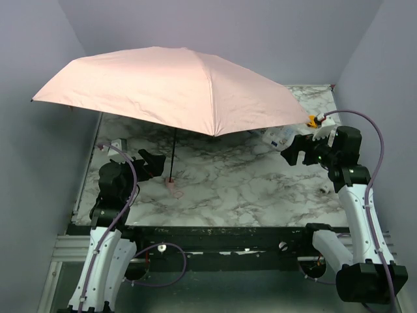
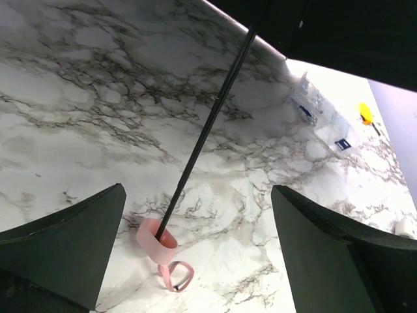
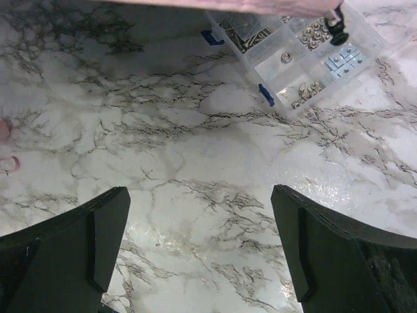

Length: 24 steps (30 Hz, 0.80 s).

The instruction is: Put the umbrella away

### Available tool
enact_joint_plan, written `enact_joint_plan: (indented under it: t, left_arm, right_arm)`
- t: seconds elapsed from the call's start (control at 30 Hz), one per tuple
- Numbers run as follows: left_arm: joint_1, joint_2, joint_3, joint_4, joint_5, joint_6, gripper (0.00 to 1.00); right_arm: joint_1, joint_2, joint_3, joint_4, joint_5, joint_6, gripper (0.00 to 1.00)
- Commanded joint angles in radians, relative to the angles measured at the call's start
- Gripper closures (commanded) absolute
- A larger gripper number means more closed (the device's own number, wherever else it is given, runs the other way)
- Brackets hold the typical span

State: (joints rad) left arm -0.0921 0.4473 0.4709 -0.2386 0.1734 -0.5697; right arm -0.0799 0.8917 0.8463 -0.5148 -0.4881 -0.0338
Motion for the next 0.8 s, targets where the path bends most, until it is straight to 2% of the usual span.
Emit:
enact_joint_plan:
  t: [0.0,0.13,0.27,0.4,0.47,0.6,0.77]
  left_arm:
    - [0.008,0.083,0.063,0.025,0.111,0.021,0.02]
    - [0.010,0.200,0.105,0.052,0.152,0.031,0.01]
    - [0.014,0.316,0.138,0.109,0.225,0.031,0.01]
    - [0.057,0.446,0.138,0.232,0.333,-0.038,0.01]
    - [0.069,0.524,0.163,0.295,0.367,-0.048,0.02]
    - [0.074,0.698,0.269,0.321,0.386,-0.014,0.02]
    - [0.076,0.912,0.376,0.449,0.523,-0.009,0.14]
  right_arm:
    - [-0.003,0.001,-0.002,0.032,-0.085,0.008,0.00]
    - [-0.003,0.019,-0.015,0.013,-0.293,-0.108,0.00]
    - [-0.003,0.056,-0.018,-0.137,-0.585,-0.429,0.00]
    - [-0.003,0.096,-0.010,-0.317,-0.694,-0.710,0.00]
    - [-0.003,0.105,-0.020,-0.318,-0.721,-0.729,0.00]
    - [-0.002,0.112,-0.073,-0.255,-0.770,-0.729,0.00]
    - [-0.002,0.112,-0.095,-0.257,-0.771,-0.744,0.00]
